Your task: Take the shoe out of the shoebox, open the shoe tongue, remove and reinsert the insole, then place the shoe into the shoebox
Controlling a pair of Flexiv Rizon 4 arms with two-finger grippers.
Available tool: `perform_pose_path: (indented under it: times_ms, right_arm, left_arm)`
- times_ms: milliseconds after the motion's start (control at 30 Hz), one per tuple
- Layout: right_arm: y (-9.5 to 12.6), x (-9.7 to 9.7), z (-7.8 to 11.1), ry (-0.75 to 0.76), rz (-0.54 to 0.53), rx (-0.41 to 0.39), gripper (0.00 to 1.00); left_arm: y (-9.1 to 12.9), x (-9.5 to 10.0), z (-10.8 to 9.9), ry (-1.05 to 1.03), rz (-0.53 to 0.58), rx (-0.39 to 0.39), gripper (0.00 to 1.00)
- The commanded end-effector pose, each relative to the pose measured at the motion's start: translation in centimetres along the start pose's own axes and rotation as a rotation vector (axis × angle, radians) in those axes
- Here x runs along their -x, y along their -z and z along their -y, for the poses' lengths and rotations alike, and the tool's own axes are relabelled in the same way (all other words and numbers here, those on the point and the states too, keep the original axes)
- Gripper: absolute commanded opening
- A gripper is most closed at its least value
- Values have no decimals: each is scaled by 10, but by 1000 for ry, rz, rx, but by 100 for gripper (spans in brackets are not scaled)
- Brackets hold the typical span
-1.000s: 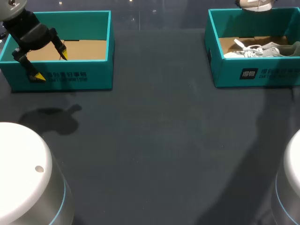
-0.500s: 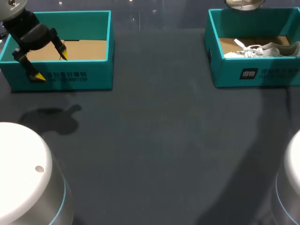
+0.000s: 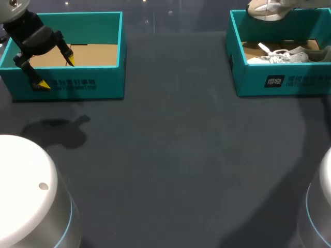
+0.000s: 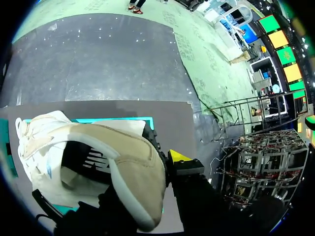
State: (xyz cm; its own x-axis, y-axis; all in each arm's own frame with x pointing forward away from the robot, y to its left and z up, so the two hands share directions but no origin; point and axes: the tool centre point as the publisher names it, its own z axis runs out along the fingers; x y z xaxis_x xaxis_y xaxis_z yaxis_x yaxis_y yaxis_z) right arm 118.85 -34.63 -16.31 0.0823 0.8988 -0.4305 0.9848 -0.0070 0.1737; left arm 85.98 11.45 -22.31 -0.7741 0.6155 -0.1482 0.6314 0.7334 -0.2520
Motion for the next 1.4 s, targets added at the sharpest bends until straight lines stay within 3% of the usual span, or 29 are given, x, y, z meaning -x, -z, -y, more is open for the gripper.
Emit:
perform_pose_path:
  times_ms: [33,233,600,1400]
  right_arm:
    - [-4,5,18,-12,-38,130,0]
    - [-3,-1,30,-25,-53,141,0]
    - [-18,-29,46,27,-63,148,0]
    - [-66,-52,38,-1,-88,71,0]
  left_arm:
    - [0,0,0,-1,-1,2,100]
    - [0,0,0,-1,-1,2,100]
    - [0,0,0,-1,-1,2,100]
    - [0,0,0,-1,-1,2,100]
